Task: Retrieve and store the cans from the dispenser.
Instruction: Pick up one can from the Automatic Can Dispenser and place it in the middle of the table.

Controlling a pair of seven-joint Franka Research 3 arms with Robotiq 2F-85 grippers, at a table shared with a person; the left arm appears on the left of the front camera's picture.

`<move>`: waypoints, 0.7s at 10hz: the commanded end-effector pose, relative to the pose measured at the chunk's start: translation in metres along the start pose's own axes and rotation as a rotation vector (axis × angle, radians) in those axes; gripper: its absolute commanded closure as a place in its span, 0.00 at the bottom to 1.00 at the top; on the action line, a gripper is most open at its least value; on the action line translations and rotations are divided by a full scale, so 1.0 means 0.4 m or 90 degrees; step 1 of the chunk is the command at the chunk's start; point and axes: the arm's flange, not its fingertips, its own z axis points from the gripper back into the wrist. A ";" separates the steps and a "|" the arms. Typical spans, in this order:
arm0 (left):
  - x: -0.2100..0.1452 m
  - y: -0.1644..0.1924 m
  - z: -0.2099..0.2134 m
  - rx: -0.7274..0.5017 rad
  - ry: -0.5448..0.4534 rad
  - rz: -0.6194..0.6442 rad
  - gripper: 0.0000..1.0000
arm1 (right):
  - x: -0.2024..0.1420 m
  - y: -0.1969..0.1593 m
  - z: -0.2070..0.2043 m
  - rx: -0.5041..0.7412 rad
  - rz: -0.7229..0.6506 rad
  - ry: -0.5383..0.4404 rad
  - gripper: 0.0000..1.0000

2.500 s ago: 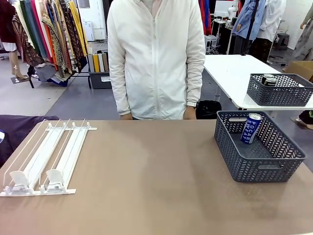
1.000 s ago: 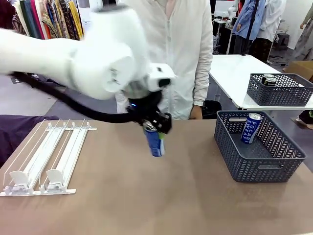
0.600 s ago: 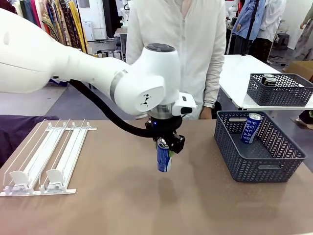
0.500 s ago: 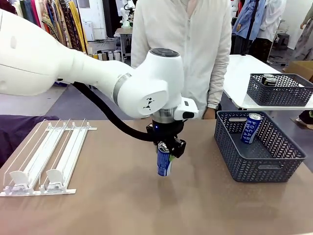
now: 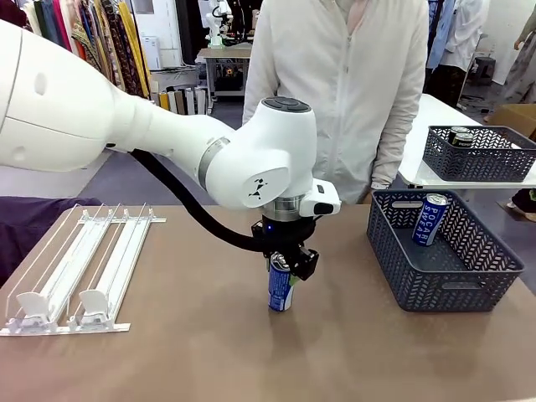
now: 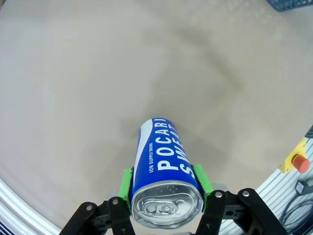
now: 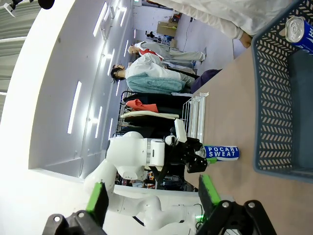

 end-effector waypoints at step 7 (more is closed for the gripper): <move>-0.083 0.082 0.212 -0.026 -0.129 0.059 0.00 | 0.000 0.002 0.002 -0.003 0.016 0.006 0.00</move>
